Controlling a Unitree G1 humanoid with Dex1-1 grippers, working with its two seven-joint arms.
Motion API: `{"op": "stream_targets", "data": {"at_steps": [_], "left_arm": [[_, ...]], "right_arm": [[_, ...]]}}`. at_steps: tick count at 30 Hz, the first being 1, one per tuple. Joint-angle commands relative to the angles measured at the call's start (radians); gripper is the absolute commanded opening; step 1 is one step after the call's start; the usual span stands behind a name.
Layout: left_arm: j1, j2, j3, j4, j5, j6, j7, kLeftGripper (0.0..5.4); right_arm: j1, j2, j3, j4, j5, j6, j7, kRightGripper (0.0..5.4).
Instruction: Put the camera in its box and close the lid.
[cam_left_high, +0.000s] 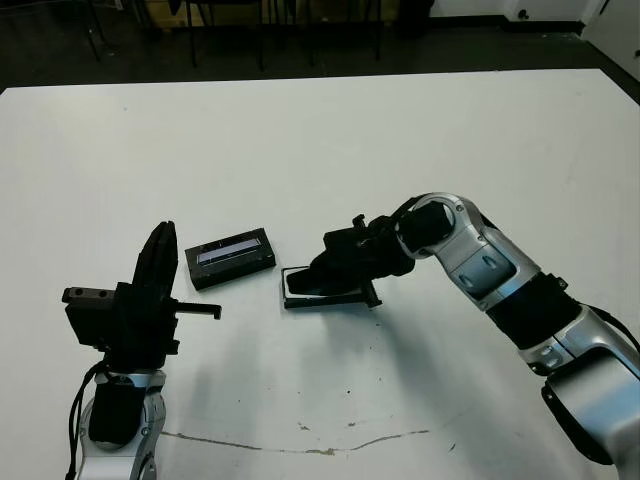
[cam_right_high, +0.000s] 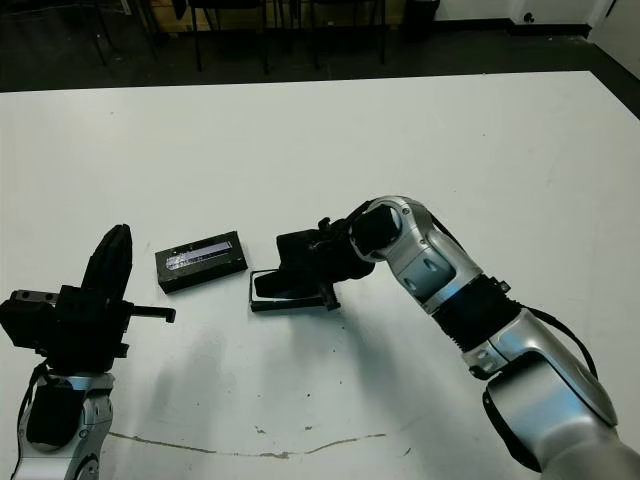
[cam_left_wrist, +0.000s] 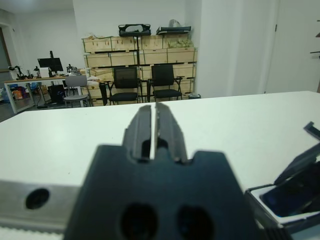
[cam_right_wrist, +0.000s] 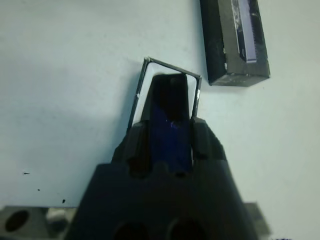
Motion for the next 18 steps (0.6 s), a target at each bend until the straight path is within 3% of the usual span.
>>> {"op": "stream_targets", "data": {"at_steps": [1,9,18], "left_arm": [[0.06,0.003,0.003,0.017,-0.012,0.001,-0.007,0.0],[0.058,0.005,0.003,0.017,-0.011,0.012,-0.006,0.0],[0.054,0.009,0.005,0.021,-0.02,0.005,-0.014,0.0]], "right_arm": [[0.021,-0.004,0.029,0.06,0.01,-0.037,0.088,1.96],[-0.004,-0.065,0.025,-0.029,-0.013,0.059,0.11,3.06],[-0.008,-0.081,0.004,-0.056,-0.027,0.074,0.08,4.34]]}}
